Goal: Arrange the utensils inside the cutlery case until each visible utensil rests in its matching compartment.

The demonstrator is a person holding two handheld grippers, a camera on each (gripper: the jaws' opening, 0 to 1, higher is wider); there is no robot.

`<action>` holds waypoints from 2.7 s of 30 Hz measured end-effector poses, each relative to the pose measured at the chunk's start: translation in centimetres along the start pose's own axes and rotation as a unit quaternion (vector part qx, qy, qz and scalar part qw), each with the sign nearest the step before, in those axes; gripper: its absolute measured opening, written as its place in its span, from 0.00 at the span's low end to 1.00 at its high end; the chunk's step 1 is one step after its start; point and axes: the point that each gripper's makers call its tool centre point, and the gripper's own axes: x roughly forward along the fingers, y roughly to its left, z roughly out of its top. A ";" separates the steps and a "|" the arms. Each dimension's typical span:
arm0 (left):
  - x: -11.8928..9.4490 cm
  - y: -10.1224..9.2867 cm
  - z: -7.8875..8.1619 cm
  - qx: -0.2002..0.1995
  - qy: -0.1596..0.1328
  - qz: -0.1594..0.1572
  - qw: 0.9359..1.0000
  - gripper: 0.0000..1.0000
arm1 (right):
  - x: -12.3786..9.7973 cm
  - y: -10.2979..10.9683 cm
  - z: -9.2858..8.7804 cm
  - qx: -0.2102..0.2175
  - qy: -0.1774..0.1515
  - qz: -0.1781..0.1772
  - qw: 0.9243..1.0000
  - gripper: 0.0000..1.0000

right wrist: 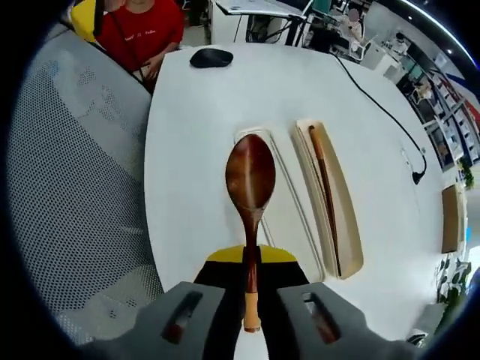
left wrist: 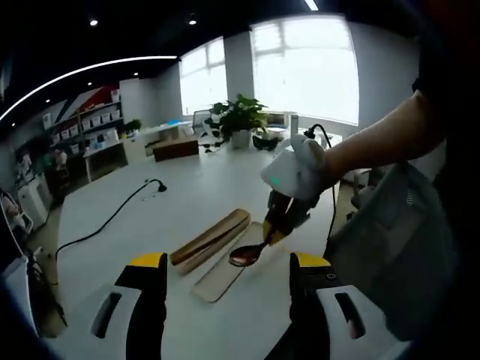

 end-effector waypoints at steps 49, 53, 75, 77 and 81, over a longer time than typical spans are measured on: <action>0.3 0.0 -0.7 -0.019 0.014 -0.007 1.000 0.68 | 2.3 -8.7 2.5 -0.044 0.019 -0.021 0.999 0.01; 0.3 0.1 -0.7 -0.024 0.014 -0.007 1.000 0.68 | 3.2 -9.3 3.0 -0.052 0.027 -0.018 0.998 0.01; 0.5 -0.3 -1.5 -0.035 0.028 -0.018 0.999 0.68 | 6.7 -10.0 3.0 -0.063 0.053 0.004 0.997 0.01; 0.5 -0.3 -1.7 -0.034 0.032 -0.019 0.999 0.69 | 6.9 -10.0 3.2 -0.065 0.054 0.006 0.996 0.01; 0.5 -0.3 -1.7 -0.036 0.032 -0.019 0.999 0.68 | 7.5 -10.1 3.5 -0.068 0.053 0.009 0.996 0.01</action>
